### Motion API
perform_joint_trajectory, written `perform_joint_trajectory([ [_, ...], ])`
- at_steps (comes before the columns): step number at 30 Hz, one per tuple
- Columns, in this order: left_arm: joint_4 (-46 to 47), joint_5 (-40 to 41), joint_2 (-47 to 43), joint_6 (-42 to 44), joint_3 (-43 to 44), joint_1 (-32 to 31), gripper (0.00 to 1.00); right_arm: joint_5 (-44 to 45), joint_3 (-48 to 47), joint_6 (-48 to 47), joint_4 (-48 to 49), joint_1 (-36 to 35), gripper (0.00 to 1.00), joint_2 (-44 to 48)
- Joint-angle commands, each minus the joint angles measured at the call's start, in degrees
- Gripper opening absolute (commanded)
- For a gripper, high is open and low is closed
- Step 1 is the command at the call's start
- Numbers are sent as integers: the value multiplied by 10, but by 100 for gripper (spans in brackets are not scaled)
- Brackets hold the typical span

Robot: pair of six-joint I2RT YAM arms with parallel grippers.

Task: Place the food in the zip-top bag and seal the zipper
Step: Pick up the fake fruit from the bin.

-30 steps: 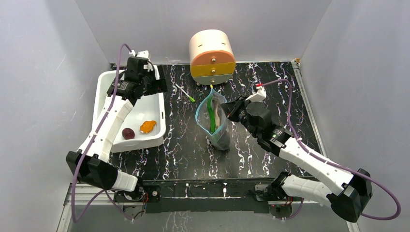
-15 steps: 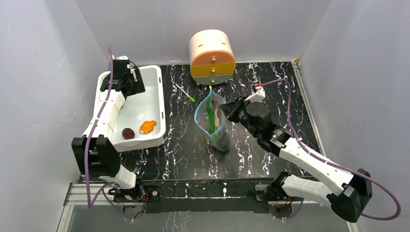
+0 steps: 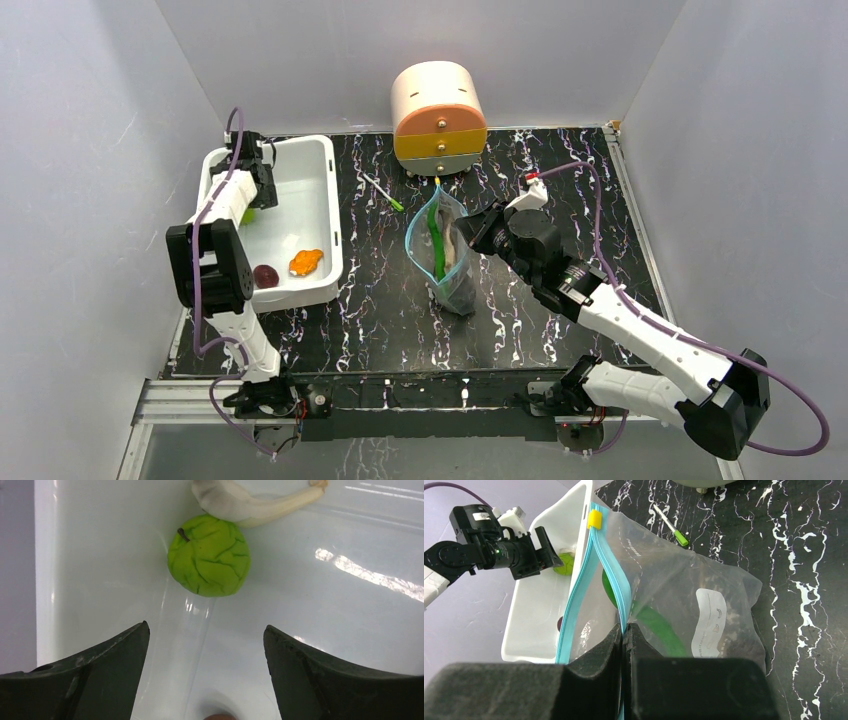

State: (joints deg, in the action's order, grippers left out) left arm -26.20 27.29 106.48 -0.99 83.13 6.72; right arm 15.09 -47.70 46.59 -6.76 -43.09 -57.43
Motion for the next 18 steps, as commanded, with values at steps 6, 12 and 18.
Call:
perform_joint_trajectory([
  [6,11,14,38,27,87,22,82,24,-46,-6,-13,-1,0,6],
  [12,-5,-2,78,31,125,31,83,22,-56,-6,-19,-1,0,-1],
  [18,-7,-22,96,25,126,35,85,29,-57,-5,-20,-1,0,3],
])
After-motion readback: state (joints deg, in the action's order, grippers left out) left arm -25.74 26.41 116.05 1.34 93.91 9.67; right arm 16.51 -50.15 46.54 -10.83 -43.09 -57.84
